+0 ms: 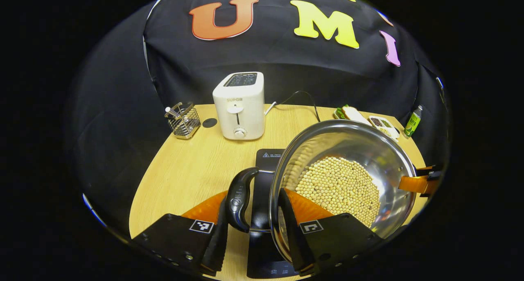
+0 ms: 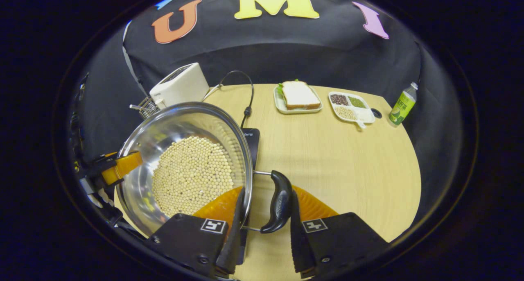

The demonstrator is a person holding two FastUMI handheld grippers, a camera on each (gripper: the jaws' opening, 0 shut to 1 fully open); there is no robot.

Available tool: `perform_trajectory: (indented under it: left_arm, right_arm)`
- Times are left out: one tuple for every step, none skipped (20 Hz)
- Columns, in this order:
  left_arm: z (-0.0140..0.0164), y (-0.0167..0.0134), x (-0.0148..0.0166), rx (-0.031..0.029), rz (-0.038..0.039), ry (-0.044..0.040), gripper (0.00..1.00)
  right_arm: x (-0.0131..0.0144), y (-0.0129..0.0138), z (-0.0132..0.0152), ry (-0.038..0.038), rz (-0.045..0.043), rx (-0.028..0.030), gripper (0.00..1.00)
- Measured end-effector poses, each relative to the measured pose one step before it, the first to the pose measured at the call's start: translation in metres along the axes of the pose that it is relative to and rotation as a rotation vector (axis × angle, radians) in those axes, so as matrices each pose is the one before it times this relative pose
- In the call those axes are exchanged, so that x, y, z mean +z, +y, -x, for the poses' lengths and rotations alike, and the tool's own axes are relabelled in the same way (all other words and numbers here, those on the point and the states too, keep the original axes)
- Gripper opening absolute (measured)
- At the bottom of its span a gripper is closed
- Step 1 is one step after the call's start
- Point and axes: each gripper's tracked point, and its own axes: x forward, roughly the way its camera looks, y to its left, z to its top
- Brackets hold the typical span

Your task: First push the handle of the pot to place it horizontally, then grasp the pot with both hands and set it on the induction cooktop.

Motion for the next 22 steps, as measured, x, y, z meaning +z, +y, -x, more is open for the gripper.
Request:
perform_trajectory:
  left_arm:
    - [-0.00383, 0.00178, -0.00198, 0.00089, 0.00409, 0.00247, 0.61]
    - [-0.00375, 0.00189, -0.00219, 0.00033, 0.00016, 0.00759, 0.61]
    - [-0.00282, 0.00191, -0.00183, 0.00087, 0.00132, 0.00287, 0.61]
    - [-0.00286, 0.00041, -0.00153, -0.00236, -0.00133, 0.00482, 0.61]
    - [-0.00373, -0.00024, 0.00069, -0.00144, -0.00715, -0.0005, 0.61]
    - [-0.00031, 0.00011, -0.00098, -0.00164, -0.00449, 0.00236, 0.61]
    - [-0.00253, -0.0004, -0.00027, -0.00326, -0.00236, 0.00291, 0.61]
    - [-0.00051, -0.00022, -0.00154, -0.00597, -0.00246, 0.00299, 0.61]
    - [-0.00017, -0.00044, 0.00059, -0.00637, -0.0044, -0.00923, 0.61]
    - [-0.00126, 0.00017, -0.00048, -0.00322, -0.00548, -0.00006, 0.61]
    - [-0.00006, 0.00047, 0.00038, -0.0034, -0.00351, -0.00534, 0.61]
    - [0.00071, -0.00018, -0.00053, -0.00211, 0.00032, 0.00094, 0.61]
    - [-0.00042, 0.00042, 0.00043, -0.00195, -0.00131, -0.00495, 0.61]
    - [-0.00186, -0.00036, -0.00127, -0.00036, -0.00085, 0.00092, 0.61]
    - [0.00247, 0.0011, 0.00096, -0.00061, 0.0007, -0.00214, 0.63]
    - [0.0006, 0.0, -0.0003, -0.00211, 0.00328, -0.00064, 0.63]
    - [0.00119, 0.00055, 0.00066, -0.00288, -0.00164, -0.00392, 0.63]
    - [-0.00046, 0.00059, -0.00001, -0.00506, -0.00444, -0.00374, 0.64]
    - [0.00045, 0.00006, 0.00058, -0.00501, 0.00209, -0.0022, 0.66]
    - [0.00283, 0.0034, 0.00369, 0.01282, 0.00194, -0.01119, 0.66]
    - [0.00253, 0.00487, 0.00545, 0.01137, -0.00934, -0.03232, 0.7]
    - [0.00477, 0.00659, 0.00988, 0.01887, -0.01457, -0.04304, 0.68]
  right_arm:
    - [-0.00056, 0.00123, -0.00331, 0.00425, -0.00064, -0.00134, 0.51]
    - [-0.00094, 0.00164, -0.00396, 0.00725, -0.00492, -0.00127, 0.51]
    - [-0.00167, 0.00179, -0.00382, 0.00832, -0.00357, -0.0019, 0.51]
    - [-0.00168, -0.00006, -0.00091, 0.00683, -0.00816, -0.00556, 0.52]
    - [0.00147, 0.00011, -0.00122, -0.00801, -0.01915, -0.00781, 0.51]
    - [0.00026, 0.0001, 0.00164, -0.00158, 0.00512, -0.00999, 0.51]
    - [-0.00122, -0.00038, -0.00017, 0.00315, 0.00452, -0.00666, 0.51]
    - [-0.00058, -0.00056, -0.00025, 0.00441, 0.00077, -0.00025, 0.51]
    - [-0.00076, 0.00031, 0.00066, -0.00002, -0.00925, 0.00132, 0.52]
    - [-0.00028, -0.00014, -0.00018, -0.00297, -0.00725, 0.00078, 0.52]
    - [0.00023, -0.00056, -0.00046, -0.00409, -0.0009, -0.00047, 0.52]
    - [0.00049, -0.00074, 0.00032, -0.00477, 0.00299, 0.00009, 0.52]
    - [-0.00037, -0.00013, -0.00028, 0.00148, 0.0014, 0.00201, 0.52]
    - [0.0, 0.00043, -0.00056, 0.0022, 0.00317, 0.00199, 0.53]
    - [0.00041, -0.00007, 0.00032, 0.00389, 0.00459, 0.00149, 0.53]
    - [-0.00011, -0.00076, 0.00029, 0.00195, 0.00756, 0.00119, 0.53]
    - [0.00015, -0.00061, 0.00003, 0.00153, -0.00055, 0.00122, 0.53]
    - [0.00048, 0.00026, -0.00084, -0.00091, -0.0018, 0.00255, 0.55]
    - [0.00078, -0.00074, 0.00138, -0.01193, 0.00812, 0.00181, 0.58]
    - [0.00237, -0.00312, 0.003, -0.02426, -0.00072, -0.00493, 0.65]
    - [0.00334, -0.00231, 0.00432, -0.02704, -0.01302, 0.00006, 0.72]
    - [0.00292, -0.00419, 0.0053, -0.02013, 0.00441, -0.00988, 0.75]
